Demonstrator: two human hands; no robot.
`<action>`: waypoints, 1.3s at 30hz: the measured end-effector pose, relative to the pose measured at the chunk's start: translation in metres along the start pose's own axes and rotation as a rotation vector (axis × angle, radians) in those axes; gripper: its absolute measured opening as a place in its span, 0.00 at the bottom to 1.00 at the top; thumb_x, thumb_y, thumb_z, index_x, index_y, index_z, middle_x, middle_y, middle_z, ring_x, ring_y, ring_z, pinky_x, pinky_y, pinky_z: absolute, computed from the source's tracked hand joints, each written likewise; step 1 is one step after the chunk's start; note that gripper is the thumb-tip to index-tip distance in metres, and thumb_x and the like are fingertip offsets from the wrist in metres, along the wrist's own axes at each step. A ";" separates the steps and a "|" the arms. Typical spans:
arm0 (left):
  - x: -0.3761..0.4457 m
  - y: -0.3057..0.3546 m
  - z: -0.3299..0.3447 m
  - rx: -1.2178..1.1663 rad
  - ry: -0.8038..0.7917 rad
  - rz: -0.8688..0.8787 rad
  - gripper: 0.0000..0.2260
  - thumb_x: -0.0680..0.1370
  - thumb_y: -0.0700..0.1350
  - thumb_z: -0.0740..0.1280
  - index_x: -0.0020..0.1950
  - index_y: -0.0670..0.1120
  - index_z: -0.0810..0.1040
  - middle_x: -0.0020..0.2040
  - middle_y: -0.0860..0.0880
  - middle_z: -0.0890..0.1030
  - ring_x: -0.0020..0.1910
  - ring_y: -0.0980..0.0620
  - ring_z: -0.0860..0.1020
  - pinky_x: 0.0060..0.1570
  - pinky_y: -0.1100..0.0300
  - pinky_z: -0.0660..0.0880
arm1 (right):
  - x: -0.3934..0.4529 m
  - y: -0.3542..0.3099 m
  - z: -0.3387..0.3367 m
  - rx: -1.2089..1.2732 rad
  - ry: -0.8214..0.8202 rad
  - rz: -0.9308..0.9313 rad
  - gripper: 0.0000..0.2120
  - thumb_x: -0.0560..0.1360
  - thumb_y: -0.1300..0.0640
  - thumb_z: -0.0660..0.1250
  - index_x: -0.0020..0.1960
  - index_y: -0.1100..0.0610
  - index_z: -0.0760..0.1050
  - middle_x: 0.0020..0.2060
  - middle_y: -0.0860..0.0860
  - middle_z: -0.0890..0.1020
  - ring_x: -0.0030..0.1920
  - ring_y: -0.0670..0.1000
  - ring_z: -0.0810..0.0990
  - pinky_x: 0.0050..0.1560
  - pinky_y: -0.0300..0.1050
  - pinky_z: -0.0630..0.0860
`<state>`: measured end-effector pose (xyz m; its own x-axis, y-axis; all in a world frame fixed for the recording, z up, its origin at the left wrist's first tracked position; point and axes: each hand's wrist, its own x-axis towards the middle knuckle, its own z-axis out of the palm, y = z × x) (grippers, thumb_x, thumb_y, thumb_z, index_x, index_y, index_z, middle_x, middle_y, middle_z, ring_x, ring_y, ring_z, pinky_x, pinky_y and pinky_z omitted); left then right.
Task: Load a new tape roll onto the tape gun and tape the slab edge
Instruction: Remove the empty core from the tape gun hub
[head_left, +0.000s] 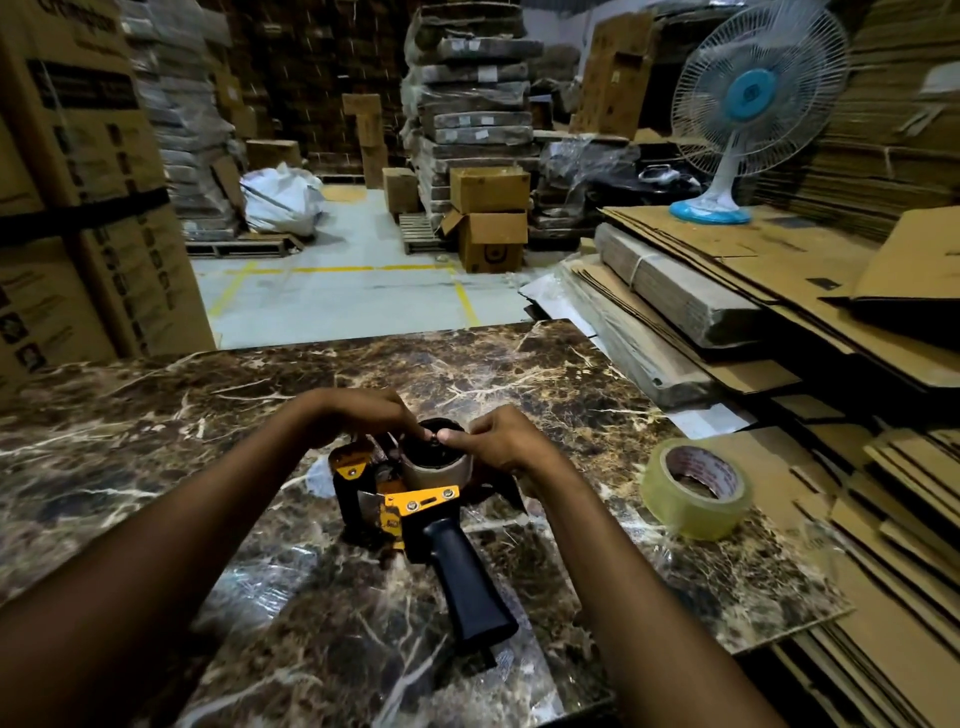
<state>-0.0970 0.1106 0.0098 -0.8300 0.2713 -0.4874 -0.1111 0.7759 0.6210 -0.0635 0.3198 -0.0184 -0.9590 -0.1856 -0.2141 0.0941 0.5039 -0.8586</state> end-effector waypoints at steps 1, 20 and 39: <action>0.002 -0.002 -0.001 -0.022 0.003 -0.001 0.14 0.83 0.49 0.69 0.56 0.40 0.87 0.38 0.53 0.85 0.36 0.55 0.80 0.41 0.58 0.72 | 0.001 -0.001 0.000 -0.015 0.004 -0.003 0.18 0.73 0.46 0.78 0.43 0.62 0.82 0.35 0.60 0.80 0.34 0.54 0.78 0.37 0.48 0.74; -0.004 -0.013 0.008 -0.131 0.078 0.015 0.15 0.80 0.52 0.73 0.53 0.41 0.89 0.41 0.51 0.88 0.39 0.53 0.83 0.40 0.59 0.76 | -0.026 -0.011 -0.004 -0.145 -0.097 0.151 0.28 0.77 0.38 0.69 0.42 0.65 0.76 0.35 0.62 0.84 0.29 0.59 0.85 0.37 0.52 0.85; -0.020 -0.009 0.012 -0.150 0.162 -0.029 0.16 0.78 0.49 0.75 0.52 0.35 0.87 0.44 0.38 0.85 0.39 0.48 0.82 0.31 0.62 0.76 | -0.026 -0.007 0.010 0.026 -0.050 0.271 0.27 0.73 0.36 0.71 0.51 0.61 0.75 0.35 0.55 0.78 0.24 0.50 0.73 0.33 0.45 0.75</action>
<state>-0.0731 0.1052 0.0070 -0.9011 0.1455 -0.4085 -0.2060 0.6853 0.6985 -0.0367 0.3132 -0.0116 -0.8836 -0.0885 -0.4599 0.3531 0.5192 -0.7783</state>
